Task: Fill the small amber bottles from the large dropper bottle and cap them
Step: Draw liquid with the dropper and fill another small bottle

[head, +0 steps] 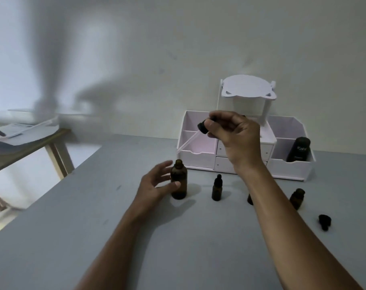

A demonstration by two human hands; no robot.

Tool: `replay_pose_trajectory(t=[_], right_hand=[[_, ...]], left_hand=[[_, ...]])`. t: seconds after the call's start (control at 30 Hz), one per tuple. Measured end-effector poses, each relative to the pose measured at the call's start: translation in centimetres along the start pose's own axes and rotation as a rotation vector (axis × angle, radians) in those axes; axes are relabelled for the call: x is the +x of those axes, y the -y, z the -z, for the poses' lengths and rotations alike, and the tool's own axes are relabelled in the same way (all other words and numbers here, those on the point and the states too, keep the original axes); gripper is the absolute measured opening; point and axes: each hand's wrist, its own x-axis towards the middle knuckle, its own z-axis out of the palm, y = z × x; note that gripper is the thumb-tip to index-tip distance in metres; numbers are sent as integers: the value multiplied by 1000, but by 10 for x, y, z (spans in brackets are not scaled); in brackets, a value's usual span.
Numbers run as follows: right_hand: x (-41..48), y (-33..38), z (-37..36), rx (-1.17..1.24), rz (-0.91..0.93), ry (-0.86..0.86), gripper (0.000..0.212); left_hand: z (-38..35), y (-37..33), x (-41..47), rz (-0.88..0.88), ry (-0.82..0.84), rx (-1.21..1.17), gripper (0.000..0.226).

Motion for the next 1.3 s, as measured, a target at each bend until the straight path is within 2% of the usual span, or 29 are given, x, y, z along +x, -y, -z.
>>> replay_pose_trajectory(t=[0.1,0.23,0.43,0.6,0.77,1.0,1.13,1.2,1.3], right_hand=[[-3,-7,-1,-57,-9,13,17],[-3,-7,2,-90,-7,7,17],[-4,-12,-6,-170,-27,47,18],[-11,-13,-22,-195,-5,146,25],[-25,-32,-42,-368,-26,270,25],[-31,-51,-39,-496,-60,258,20],[-33,-47,-32,-488,-64,282,35],[-35,-40,-21,-446,-21,256,35],[-40,-26,17,-399,95,163,26]], left_hand=[[-6,3,0,12,30,30,57],[-5,5,0,20,12,34,49],[-5,5,1,5,6,45,49],[-5,6,1,0,10,54,49],[-6,6,1,0,12,63,46],[-5,8,2,12,14,79,48],[-9,10,1,12,3,93,54],[-10,8,-2,-28,-38,86,64],[-15,0,-11,-143,-225,110,71]])
